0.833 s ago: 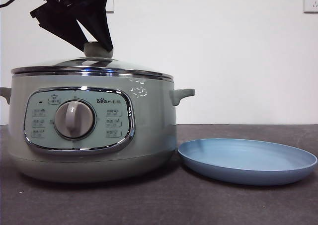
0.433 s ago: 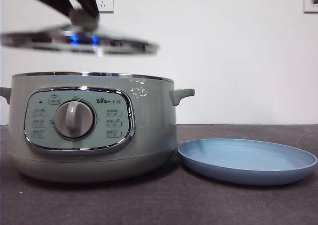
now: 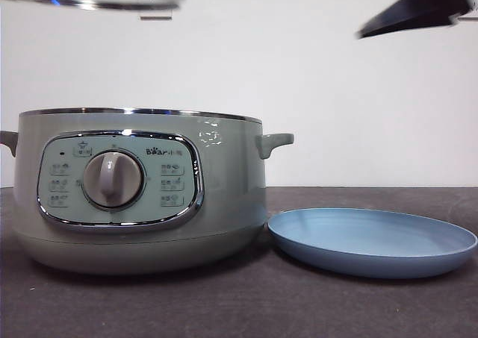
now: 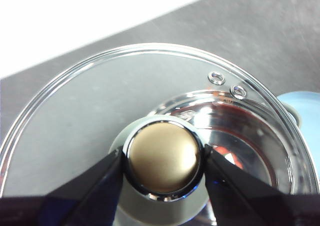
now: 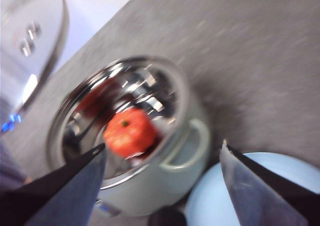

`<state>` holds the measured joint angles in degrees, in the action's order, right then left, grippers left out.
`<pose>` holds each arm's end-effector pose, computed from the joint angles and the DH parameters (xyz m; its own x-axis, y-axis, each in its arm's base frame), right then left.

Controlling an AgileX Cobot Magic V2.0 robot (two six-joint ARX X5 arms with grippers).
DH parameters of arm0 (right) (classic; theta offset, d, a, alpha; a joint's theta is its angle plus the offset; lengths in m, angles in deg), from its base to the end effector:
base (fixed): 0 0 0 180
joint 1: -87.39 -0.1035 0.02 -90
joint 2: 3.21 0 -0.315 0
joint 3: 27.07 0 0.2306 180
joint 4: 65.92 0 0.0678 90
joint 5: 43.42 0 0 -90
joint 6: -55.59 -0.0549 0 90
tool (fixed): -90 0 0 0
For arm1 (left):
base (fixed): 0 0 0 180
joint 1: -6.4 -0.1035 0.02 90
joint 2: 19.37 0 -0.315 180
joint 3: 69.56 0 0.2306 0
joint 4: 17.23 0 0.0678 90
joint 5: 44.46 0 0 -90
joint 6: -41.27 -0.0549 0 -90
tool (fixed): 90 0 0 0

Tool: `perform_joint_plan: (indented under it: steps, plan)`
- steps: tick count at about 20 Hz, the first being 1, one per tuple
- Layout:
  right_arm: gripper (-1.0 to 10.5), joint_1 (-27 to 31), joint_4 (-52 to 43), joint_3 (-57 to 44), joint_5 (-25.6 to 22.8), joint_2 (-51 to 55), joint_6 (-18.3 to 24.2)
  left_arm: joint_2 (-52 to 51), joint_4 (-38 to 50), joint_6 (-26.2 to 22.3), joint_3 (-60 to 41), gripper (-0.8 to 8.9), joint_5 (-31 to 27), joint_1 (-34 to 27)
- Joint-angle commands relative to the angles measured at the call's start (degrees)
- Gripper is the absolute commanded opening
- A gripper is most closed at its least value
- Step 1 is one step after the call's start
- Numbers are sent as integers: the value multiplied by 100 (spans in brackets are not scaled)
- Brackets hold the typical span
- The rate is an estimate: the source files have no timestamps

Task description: Take the pumpkin out from the steamer,put the pumpkin in the blue plate,close the lid

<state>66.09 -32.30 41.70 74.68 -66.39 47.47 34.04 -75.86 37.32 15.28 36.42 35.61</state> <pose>0.1862 0.1004 0.3525 0.5544 0.7217 -0.4145 -0.6389 0.6882 0.3438 0.1243 -0.0595 0.4209 0.8439 -0.2902 -0.4513 0.3854 0.9130 0.1335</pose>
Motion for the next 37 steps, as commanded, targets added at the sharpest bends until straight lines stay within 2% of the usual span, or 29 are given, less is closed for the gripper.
perform_joint_plan:
  steps: [1,4,7,10,12,18,25,26,27,28,29,34,37]
  plan:
    - [407,-516,-44,365,0,-531,94,-319,57,-20,81,-8,-210,9]
    - [480,-1021,149,885,-214,-1132,234,-566,-144,-17,81,-8,-590,9]
    - [483,-1478,662,1563,-518,-1766,627,-804,-321,-15,81,-8,-1040,9]
    - [486,-2006,1679,2695,-1029,-2721,1115,-1130,-520,-15,81,-8,-1705,9]
    - [566,-2284,2203,3423,-1510,-3353,1357,-1307,-577,-17,81,-8,-1958,9]
    - [569,-2739,2487,4614,-2422,-4780,1888,-1445,-702,-15,81,-8,-1963,9]
    - [562,-2796,2393,4699,-2520,-5735,1963,-1445,-737,-15,81,-8,-1961,9]
    - [529,-2796,2393,4699,-2549,-5812,1958,-1445,-734,-15,81,-8,-1958,9]
    - [382,-2796,2396,4699,-2555,-5825,1958,-1445,-739,-17,81,-8,-1961,9]
    - [113,-2822,2374,4699,-2553,-5825,1958,-1445,-743,-15,81,-8,-1963,9]
    - [-4,-2865,2332,4699,-2562,-5821,1967,-1445,-754,-15,81,-8,-1963,9]
    - [-11,-2857,2367,4699,-2568,-5458,1958,-1445,-750,-17,81,-8,-1952,9]
    - [-11,-2697,2918,4699,-2553,-4732,1958,-1412,-656,-17,81,-8,-1934,9]
